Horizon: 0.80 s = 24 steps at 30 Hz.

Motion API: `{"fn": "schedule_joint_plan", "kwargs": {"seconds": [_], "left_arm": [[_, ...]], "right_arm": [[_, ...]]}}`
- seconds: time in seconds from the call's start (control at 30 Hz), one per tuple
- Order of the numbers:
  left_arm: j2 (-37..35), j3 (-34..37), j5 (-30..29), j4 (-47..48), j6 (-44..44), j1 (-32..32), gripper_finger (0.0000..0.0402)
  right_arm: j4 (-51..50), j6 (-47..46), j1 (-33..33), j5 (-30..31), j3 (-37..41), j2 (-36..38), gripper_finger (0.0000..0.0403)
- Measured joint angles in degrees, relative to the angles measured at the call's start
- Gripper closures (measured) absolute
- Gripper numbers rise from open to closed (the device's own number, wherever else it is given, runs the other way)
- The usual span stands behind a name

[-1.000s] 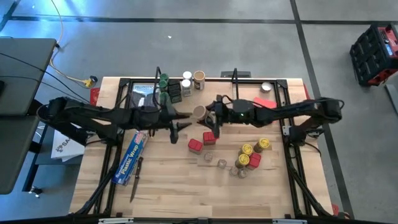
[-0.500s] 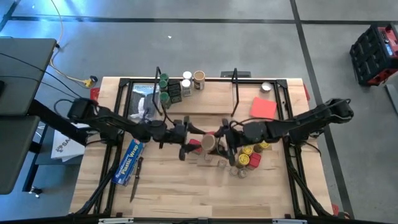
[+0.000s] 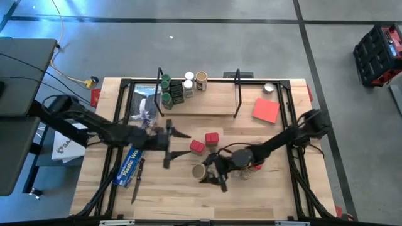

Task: Shelf spices
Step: Put the gold seasoning bottle on the shelf and align it with the other gold seasoning bottle

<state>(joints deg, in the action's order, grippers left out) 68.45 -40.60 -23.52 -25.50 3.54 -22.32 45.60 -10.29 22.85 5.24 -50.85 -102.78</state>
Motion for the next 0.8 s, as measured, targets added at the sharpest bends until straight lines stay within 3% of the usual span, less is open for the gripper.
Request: {"fn": "schedule_joint_plan", "kwargs": {"seconds": [0.13, 0.33, 0.53, 0.67, 0.8], "left_arm": [[-3.1, 0.0, -7.0, -0.6, 4.7, -7.0, 0.0147], [-1.1, -0.1, -18.9, -1.3, 5.0, -15.2, 0.0147], [3.2, -1.3, -32.4, -0.9, -2.5, -26.3, 0.0147], [7.2, -3.1, -36.2, -0.9, -9.0, -31.7, 0.0147], [11.3, -3.9, -35.6, -1.2, -15.1, -33.2, 0.0147]], "right_arm": [[2.8, -1.8, -0.7, -1.2, -3.6, -7.1, 0.0140], [2.9, -1.9, 0.8, -1.0, -11.8, -14.9, 0.0140], [2.7, -1.7, 3.3, 6.3, -17.7, -21.2, 0.0140], [4.5, -2.0, 3.9, 9.3, -20.3, -25.1, 0.0140], [8.6, -4.4, 3.9, 10.3, -22.3, -29.2, 0.0140]]}}
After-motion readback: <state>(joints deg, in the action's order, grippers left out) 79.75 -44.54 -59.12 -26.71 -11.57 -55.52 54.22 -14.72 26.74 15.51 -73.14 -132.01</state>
